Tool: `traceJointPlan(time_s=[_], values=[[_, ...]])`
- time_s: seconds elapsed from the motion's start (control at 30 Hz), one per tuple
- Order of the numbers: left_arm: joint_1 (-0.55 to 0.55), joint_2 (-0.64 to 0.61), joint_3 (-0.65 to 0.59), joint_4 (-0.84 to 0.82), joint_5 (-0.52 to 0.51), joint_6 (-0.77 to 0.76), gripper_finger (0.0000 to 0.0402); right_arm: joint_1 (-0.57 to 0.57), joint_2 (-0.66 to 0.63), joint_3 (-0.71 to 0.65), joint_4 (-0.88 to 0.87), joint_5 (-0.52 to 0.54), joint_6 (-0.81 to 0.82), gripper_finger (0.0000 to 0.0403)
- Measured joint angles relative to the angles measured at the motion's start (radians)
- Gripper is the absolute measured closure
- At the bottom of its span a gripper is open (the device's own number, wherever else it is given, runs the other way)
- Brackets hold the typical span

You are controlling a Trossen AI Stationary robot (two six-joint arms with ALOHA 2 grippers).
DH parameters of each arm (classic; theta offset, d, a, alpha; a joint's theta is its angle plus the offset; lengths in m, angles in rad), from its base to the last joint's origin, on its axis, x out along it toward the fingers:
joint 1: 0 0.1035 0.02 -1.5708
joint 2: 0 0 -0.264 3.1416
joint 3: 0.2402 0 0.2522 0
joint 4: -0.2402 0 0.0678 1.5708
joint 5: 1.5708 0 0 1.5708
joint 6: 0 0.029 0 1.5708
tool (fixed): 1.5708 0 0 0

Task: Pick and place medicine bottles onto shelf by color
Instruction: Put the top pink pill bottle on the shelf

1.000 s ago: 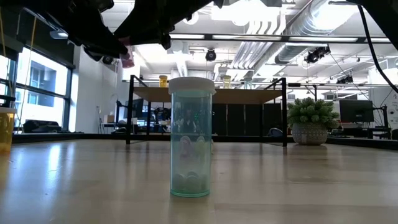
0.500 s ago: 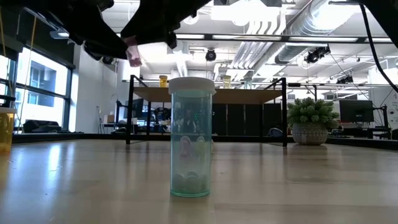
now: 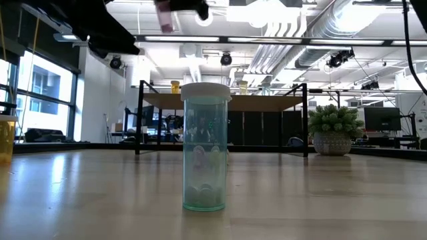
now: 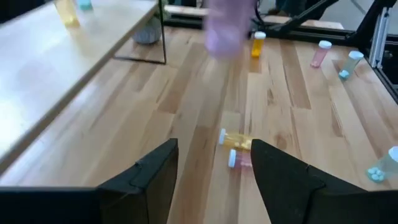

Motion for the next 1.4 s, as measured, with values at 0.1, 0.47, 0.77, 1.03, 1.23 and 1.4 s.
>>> traceJointPlan(time_s=[0.1, 0.47, 0.77, 1.03, 1.23, 1.4], values=[[0.0, -0.016, 0.0, 0.0, -0.003, 0.018, 0.0209, -0.012, -0.039, 0.0, -0.004, 0.086, -0.063, 0.0301], [0.0, -0.034, 0.0, -0.003, -0.01, 0.043, 0.0209, -0.173, -0.177, 0.0, -0.035, 0.208, -0.194, 0.0301], [0.0, -0.034, 0.0, 0.008, -0.021, 0.055, 0.0209, -0.346, -0.196, 0.0, 0.05, 0.111, -0.189, 0.0301], [0.0, -0.034, 0.0, 0.007, -0.057, 0.055, 0.0209, -0.449, -0.176, -0.356, 0.473, 0.053, -0.039, 0.0301], [0.0, -0.034, 0.0, 0.007, -0.101, 0.055, 0.0209, -0.441, -0.181, -0.532, 0.686, 0.071, 0.008, 0.0301], [0.0, -0.034, 0.0, 0.007, -0.101, 0.055, 0.0209, -0.39, -0.174, -0.578, 0.717, 0.202, 0.005, 0.0301]])
